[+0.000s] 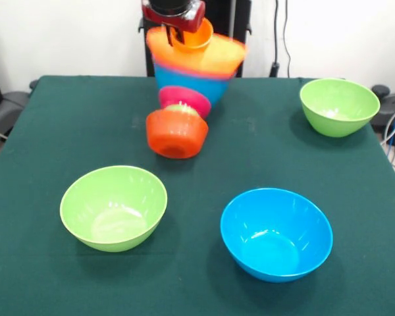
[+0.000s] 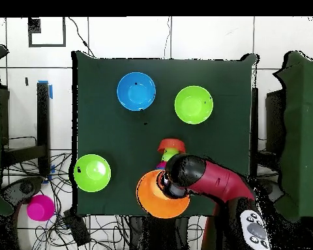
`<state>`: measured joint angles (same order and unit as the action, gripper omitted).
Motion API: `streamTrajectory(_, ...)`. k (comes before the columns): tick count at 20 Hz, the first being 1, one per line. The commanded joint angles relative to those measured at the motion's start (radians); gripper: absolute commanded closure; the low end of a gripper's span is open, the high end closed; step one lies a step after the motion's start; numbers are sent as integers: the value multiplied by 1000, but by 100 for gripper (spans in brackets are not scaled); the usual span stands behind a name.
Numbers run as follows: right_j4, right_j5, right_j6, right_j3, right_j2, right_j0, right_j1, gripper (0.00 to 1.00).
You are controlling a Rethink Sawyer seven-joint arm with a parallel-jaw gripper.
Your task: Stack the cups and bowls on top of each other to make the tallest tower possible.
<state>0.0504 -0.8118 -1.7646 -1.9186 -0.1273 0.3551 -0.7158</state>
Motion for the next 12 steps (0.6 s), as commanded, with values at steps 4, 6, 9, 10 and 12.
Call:
streamTrajectory(4,73,-9,-149,149,-27,-61,92,100)
streamTrajectory(6,51,21,-161,166,-21,-69,90,100)
streamTrajectory(9,36,42,-222,245,-54,-114,116,100)
streamTrajectory(10,21,39,-259,266,-70,-131,131,100)
streamTrajectory(12,-8,48,-287,313,-78,-140,154,100)
